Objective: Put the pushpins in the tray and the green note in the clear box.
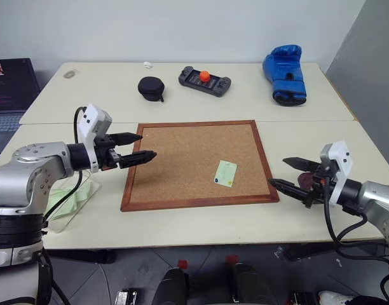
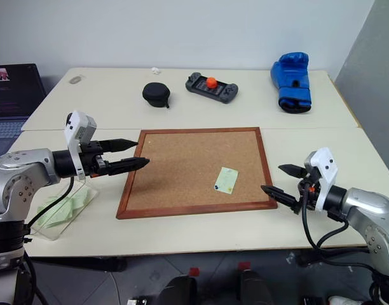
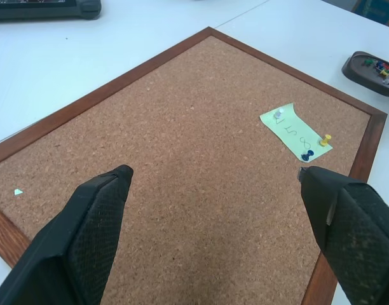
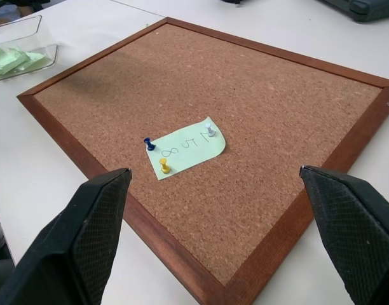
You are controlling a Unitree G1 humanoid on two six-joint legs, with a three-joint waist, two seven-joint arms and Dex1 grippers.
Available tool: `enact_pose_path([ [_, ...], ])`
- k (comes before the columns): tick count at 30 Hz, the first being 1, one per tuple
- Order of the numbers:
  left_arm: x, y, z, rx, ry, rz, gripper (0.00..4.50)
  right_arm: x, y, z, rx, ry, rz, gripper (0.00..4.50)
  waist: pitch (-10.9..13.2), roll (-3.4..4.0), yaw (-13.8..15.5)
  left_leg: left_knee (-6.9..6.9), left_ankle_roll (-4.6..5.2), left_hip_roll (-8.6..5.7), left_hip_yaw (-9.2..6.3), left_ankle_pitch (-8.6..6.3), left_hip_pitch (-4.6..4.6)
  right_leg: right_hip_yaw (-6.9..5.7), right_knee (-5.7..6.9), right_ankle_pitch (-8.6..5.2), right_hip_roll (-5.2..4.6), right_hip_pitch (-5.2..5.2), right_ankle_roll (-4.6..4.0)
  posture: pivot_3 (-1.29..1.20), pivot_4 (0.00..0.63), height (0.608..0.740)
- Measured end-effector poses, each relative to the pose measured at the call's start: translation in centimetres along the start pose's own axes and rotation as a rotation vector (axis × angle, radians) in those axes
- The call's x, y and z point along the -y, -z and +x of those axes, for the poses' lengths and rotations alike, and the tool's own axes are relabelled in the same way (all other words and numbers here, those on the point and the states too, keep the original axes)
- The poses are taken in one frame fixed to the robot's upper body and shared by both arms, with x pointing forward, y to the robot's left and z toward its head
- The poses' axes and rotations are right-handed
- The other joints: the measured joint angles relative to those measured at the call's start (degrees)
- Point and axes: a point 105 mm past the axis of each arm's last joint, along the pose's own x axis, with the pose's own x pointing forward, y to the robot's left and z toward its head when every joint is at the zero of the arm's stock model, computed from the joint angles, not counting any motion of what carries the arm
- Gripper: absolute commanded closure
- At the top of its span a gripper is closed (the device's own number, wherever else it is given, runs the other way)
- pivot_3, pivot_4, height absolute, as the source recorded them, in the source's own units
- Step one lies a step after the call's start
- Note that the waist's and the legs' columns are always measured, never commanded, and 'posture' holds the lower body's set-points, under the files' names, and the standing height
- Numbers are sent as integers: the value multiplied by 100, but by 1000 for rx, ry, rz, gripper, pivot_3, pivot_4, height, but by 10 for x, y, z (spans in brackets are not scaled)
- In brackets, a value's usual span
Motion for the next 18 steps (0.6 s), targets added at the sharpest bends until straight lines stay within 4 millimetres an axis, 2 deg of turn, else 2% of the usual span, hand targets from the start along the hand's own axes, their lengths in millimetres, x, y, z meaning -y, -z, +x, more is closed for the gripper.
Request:
enact_pose_path([
  [6,5,12,-1,-32,13,-22,65,0,0,1,2,-1,-2,0,0,0,2,-3,0,3,-3,0,-1,-3,0,0,0,-1,0,0,150,740],
  [18,5,11,-2,-35,8,-12,65,1,2,2,3,3,-2,0,0,0,4,-1,0,2,-1,0,0,-1,1,0,0,-1,0,0,150,740],
])
